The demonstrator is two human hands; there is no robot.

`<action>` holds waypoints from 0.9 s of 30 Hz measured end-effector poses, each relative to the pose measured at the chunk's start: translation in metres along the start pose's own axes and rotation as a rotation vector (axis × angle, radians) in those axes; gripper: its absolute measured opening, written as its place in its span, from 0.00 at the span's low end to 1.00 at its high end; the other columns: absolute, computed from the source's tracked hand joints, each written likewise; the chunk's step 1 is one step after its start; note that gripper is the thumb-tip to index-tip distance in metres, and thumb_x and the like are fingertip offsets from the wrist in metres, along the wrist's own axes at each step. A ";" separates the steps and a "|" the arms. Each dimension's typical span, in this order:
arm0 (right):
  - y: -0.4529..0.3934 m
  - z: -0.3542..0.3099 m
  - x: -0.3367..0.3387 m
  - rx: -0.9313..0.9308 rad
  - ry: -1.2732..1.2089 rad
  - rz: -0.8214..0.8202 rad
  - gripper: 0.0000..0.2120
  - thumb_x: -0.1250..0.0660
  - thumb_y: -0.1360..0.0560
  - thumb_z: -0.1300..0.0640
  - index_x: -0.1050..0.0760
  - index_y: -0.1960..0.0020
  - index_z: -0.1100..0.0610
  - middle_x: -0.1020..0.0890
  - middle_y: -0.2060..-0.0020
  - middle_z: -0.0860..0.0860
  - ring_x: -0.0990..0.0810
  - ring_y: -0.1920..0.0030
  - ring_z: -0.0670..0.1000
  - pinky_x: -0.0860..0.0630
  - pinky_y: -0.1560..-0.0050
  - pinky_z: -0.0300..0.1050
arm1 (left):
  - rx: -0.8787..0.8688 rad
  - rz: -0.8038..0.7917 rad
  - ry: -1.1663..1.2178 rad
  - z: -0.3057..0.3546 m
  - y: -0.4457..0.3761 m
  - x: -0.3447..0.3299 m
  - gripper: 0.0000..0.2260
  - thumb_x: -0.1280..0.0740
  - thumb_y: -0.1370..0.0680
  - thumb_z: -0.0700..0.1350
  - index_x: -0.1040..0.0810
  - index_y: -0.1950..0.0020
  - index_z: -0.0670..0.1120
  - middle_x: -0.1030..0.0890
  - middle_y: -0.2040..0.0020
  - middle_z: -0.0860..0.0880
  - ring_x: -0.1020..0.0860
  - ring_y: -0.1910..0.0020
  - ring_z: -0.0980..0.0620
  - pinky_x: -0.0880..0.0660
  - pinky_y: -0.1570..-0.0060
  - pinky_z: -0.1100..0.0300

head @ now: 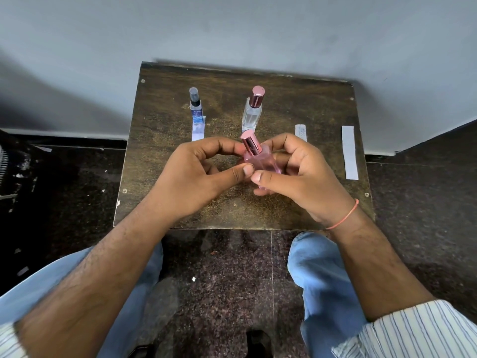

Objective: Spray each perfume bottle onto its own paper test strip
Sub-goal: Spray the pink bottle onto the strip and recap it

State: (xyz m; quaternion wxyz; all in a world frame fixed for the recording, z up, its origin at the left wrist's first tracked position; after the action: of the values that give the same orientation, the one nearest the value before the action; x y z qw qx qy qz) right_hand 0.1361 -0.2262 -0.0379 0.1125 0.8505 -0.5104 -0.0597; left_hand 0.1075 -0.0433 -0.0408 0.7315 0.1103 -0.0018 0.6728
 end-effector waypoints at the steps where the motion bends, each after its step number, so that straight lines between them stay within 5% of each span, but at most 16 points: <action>1: 0.000 -0.001 0.000 0.010 0.002 -0.001 0.17 0.23 0.23 0.71 0.22 0.40 0.58 0.10 0.46 0.60 0.10 0.47 0.57 0.11 0.49 0.58 | -0.003 0.002 0.015 -0.001 0.000 0.000 0.11 0.22 0.22 0.44 0.15 0.41 0.47 0.18 0.68 0.63 0.38 0.80 0.62 0.42 0.73 0.65; 6: -0.001 -0.008 0.010 0.106 0.151 0.069 0.16 0.20 0.24 0.66 0.18 0.38 0.61 0.09 0.48 0.54 0.09 0.49 0.56 0.12 0.44 0.55 | -0.007 0.011 0.012 0.000 -0.001 0.001 0.10 0.23 0.21 0.45 0.16 0.41 0.49 0.12 0.47 0.56 0.35 0.79 0.60 0.40 0.74 0.66; 12: 0.001 -0.015 0.022 0.184 0.288 0.168 0.16 0.18 0.26 0.60 0.13 0.40 0.50 0.09 0.49 0.49 0.11 0.49 0.49 0.12 0.45 0.51 | -0.028 0.057 -0.083 0.005 -0.003 -0.002 0.08 0.23 0.20 0.42 0.16 0.43 0.49 0.18 0.67 0.67 0.36 0.80 0.61 0.39 0.75 0.69; 15: 0.002 -0.014 0.022 0.176 0.178 0.138 0.16 0.19 0.25 0.64 0.14 0.42 0.48 0.10 0.50 0.53 0.12 0.56 0.47 0.12 0.53 0.48 | -0.049 0.053 -0.062 0.012 -0.002 -0.005 0.08 0.23 0.21 0.43 0.15 0.43 0.50 0.16 0.63 0.65 0.34 0.76 0.59 0.36 0.72 0.65; 19: 0.005 -0.012 0.026 0.162 0.002 0.145 0.15 0.21 0.25 0.67 0.15 0.42 0.52 0.10 0.55 0.49 0.14 0.58 0.46 0.14 0.58 0.42 | -0.033 -0.039 0.107 0.016 -0.002 -0.015 0.12 0.23 0.21 0.44 0.16 0.38 0.47 0.11 0.44 0.46 0.19 0.53 0.25 0.17 0.50 0.35; 21: 0.006 -0.011 0.030 0.160 -0.048 0.173 0.14 0.20 0.25 0.65 0.15 0.43 0.53 0.10 0.54 0.52 0.13 0.56 0.51 0.13 0.59 0.46 | -0.030 -0.061 0.054 0.017 0.000 -0.022 0.17 0.20 0.23 0.45 0.17 0.36 0.47 0.12 0.44 0.47 0.16 0.51 0.28 0.17 0.46 0.30; 23: 0.007 -0.010 0.035 0.186 -0.021 0.235 0.12 0.18 0.26 0.60 0.13 0.45 0.51 0.11 0.52 0.61 0.16 0.54 0.60 0.13 0.59 0.62 | -0.017 -0.056 0.011 0.017 0.001 -0.026 0.20 0.18 0.26 0.45 0.18 0.36 0.49 0.11 0.45 0.50 0.14 0.57 0.33 0.15 0.51 0.34; 25: 0.008 -0.010 0.037 0.224 0.024 0.293 0.11 0.16 0.29 0.55 0.11 0.48 0.47 0.11 0.53 0.60 0.21 0.55 0.61 0.18 0.56 0.78 | 0.002 -0.062 0.006 0.015 0.002 -0.030 0.21 0.18 0.27 0.46 0.18 0.36 0.50 0.11 0.45 0.52 0.14 0.59 0.33 0.15 0.55 0.38; 27: 0.009 -0.012 0.036 0.237 0.022 0.310 0.10 0.16 0.30 0.55 0.12 0.50 0.47 0.11 0.56 0.53 0.22 0.58 0.58 0.19 0.57 0.73 | 0.021 -0.111 0.018 0.013 0.002 -0.038 0.22 0.18 0.26 0.47 0.19 0.35 0.49 0.11 0.44 0.50 0.14 0.58 0.30 0.15 0.56 0.34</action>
State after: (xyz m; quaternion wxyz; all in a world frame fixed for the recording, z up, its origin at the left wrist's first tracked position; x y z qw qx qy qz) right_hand 0.1479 -0.2605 -0.0237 0.0249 0.7695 -0.6375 0.0283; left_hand 0.1035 -0.0825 -0.0337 0.7664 0.1118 0.0180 0.6323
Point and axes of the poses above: each hand's wrist, its own y-axis away from the middle knuckle, its own x-axis out of the back of the hand, z = x × y, the point moved 8 cm from there along -y, towards the middle knuckle
